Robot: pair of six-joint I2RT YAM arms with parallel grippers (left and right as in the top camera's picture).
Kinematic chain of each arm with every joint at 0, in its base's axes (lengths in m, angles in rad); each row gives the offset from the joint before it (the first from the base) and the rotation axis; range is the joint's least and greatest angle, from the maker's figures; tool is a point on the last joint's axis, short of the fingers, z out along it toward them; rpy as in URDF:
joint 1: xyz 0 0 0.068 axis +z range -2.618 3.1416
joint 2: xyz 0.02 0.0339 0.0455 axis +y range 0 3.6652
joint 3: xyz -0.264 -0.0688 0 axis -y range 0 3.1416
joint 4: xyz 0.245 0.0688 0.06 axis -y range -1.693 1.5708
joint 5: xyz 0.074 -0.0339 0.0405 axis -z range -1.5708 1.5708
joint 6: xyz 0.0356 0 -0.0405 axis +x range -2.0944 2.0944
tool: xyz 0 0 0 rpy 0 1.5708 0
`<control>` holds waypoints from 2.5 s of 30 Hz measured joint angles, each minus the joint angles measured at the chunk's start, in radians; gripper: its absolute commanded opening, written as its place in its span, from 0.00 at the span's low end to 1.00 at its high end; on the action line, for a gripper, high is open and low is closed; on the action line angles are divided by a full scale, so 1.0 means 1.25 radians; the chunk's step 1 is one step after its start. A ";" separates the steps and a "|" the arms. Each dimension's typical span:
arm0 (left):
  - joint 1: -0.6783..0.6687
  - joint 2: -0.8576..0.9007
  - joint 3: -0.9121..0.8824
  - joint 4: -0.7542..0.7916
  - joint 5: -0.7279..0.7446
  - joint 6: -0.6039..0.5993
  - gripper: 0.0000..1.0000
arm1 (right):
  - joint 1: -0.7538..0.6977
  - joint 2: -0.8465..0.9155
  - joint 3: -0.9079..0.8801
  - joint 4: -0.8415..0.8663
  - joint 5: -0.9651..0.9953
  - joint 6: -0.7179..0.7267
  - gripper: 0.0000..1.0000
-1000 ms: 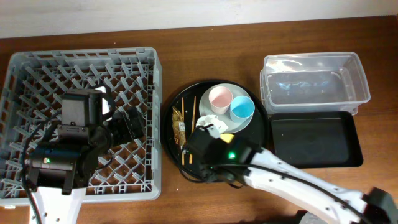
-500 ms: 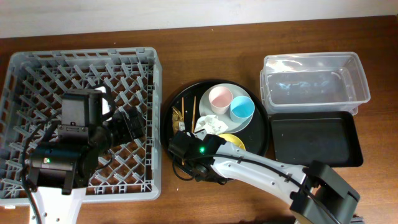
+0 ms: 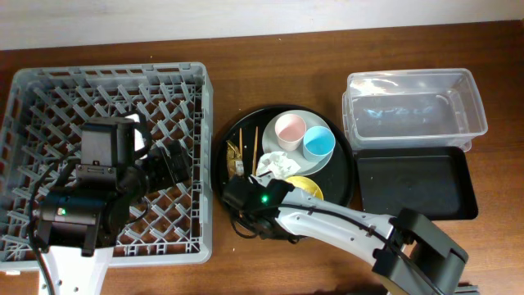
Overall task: Sort waste into correct bins and load items into the dishwasher rack
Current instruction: 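Reach the right gripper to the yellow bowl and grasp its rim, then carry the yellow bowl right and tip scraps onto the black tray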
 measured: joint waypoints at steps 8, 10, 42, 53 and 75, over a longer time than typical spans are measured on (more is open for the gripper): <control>0.000 0.000 0.000 0.000 0.000 0.000 0.99 | 0.000 0.001 -0.015 -0.007 0.005 -0.005 0.06; 0.000 0.000 0.000 0.000 0.000 0.000 0.99 | 0.000 0.001 -0.014 -0.029 0.006 -0.010 0.04; 0.000 0.000 0.000 0.000 -0.003 0.000 0.99 | -0.869 -0.221 0.211 -0.313 -0.482 -0.569 0.04; 0.000 0.000 0.000 0.000 -0.005 0.000 0.99 | -1.296 -0.218 -0.045 -0.103 -0.949 -0.752 0.04; 0.000 0.000 0.000 0.000 -0.005 0.000 0.99 | -1.558 -0.218 -0.330 0.174 -1.320 -0.763 0.04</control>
